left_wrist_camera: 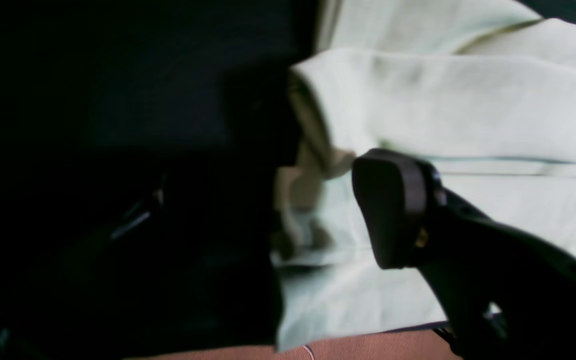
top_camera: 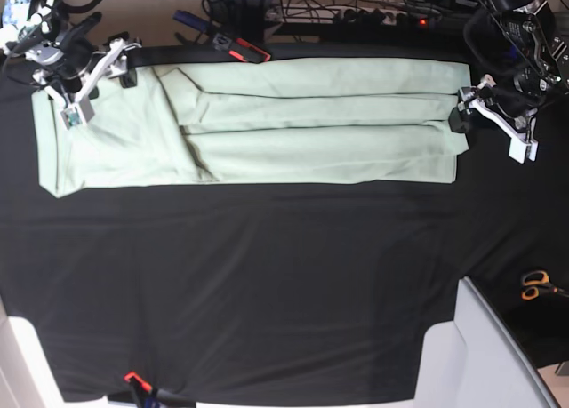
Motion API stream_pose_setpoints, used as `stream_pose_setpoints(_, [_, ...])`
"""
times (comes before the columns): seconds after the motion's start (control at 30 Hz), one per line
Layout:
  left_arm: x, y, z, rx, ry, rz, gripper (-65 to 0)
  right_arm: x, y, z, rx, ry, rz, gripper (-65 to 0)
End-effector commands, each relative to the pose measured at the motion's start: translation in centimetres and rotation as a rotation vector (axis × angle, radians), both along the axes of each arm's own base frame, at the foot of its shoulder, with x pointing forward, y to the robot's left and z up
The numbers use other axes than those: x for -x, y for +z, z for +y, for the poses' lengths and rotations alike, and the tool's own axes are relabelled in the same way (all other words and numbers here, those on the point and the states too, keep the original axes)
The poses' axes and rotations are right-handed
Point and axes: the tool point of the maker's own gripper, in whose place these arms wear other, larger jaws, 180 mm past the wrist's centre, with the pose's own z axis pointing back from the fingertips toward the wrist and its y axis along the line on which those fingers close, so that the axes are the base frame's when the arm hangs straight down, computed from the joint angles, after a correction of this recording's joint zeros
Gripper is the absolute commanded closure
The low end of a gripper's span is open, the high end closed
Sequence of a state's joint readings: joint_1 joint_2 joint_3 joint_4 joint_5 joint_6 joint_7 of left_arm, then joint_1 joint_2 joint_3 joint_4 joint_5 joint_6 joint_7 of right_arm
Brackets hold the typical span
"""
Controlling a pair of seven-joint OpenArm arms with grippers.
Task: Fold the T-shirt properly
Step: 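Grasp the folded shirt's end with the left gripper, right gripper holding, then carry the shirt end with the left gripper toward the right gripper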
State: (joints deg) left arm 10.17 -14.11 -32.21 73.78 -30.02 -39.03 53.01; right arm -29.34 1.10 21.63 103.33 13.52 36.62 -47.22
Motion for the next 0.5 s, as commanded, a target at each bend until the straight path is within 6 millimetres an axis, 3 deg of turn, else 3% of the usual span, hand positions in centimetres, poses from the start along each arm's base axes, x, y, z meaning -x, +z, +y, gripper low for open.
stream_pose_setpoints(0.0, [-0.9,1.0,0.7,-0.012,0.003,-0.038,-47.5,-0.6,0.8,0.0,-0.004,0.008,-0.036,-39.5])
stream_pose_setpoints(0.23, [-1.1,-1.1,-0.1,0.056,0.042,-0.007,-47.5,-0.6,0.8,0.0,-0.004,0.008,-0.036,-39.5])
stream_pose_setpoints(0.37, [-1.3,-1.1,-0.2,0.063,0.051,-0.026,-47.5,-0.7,0.8,0.0,-0.004,0.008,-0.037,-39.5])
stream_pose_setpoints(0.47, [-1.3,-1.7,-1.7,0.071,-0.002,-0.004,-46.9,-0.7,0.8,0.0,-0.004,0.008,-0.037,-39.5])
